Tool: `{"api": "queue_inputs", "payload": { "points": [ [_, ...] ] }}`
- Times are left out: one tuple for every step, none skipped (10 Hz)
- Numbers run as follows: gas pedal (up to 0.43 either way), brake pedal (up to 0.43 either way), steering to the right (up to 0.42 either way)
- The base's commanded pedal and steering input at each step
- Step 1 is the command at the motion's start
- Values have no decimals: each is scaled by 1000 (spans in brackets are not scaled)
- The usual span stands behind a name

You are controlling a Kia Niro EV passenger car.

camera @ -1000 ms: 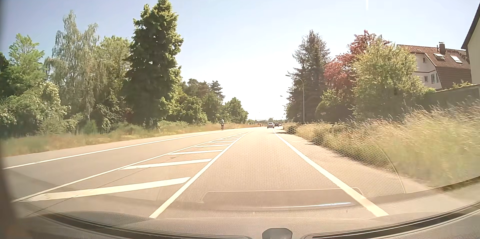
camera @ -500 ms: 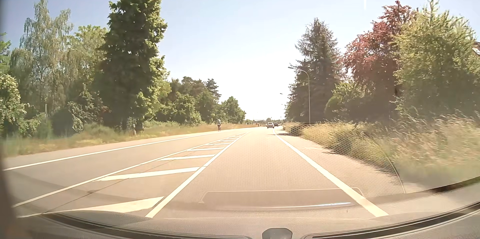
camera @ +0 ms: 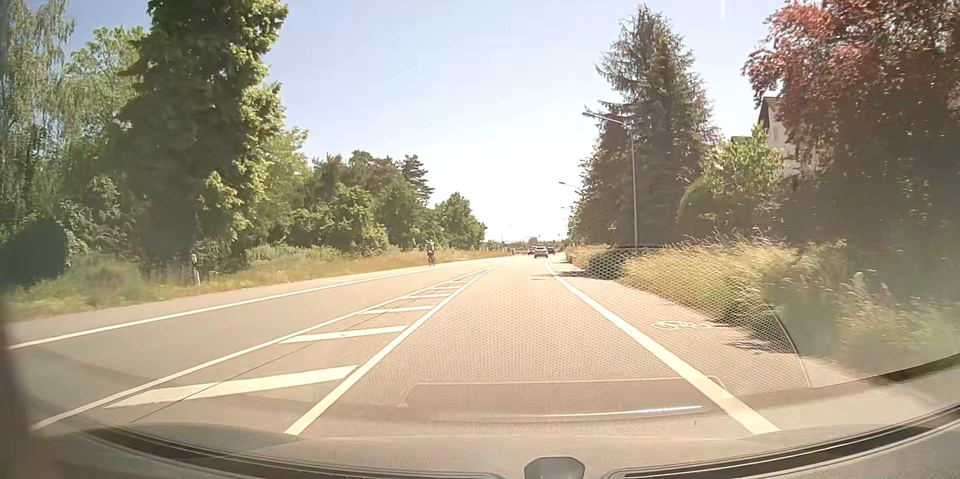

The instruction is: Follow the waypoints while adhering to traffic rules and regulations

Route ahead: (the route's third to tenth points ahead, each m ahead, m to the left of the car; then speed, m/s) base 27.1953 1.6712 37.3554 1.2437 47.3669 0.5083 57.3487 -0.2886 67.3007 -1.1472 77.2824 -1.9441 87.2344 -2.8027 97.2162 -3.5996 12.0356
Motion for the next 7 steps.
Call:
{"api": "queue_inputs", "payload": {
  "points": [
    [47, 30, 4],
    [47, 30, 5],
    [47, 30, 5],
    [47, 30, 4],
    [47, 30, 4],
    [47, 30, 5],
    [47, 30, 5]
  ]
}}
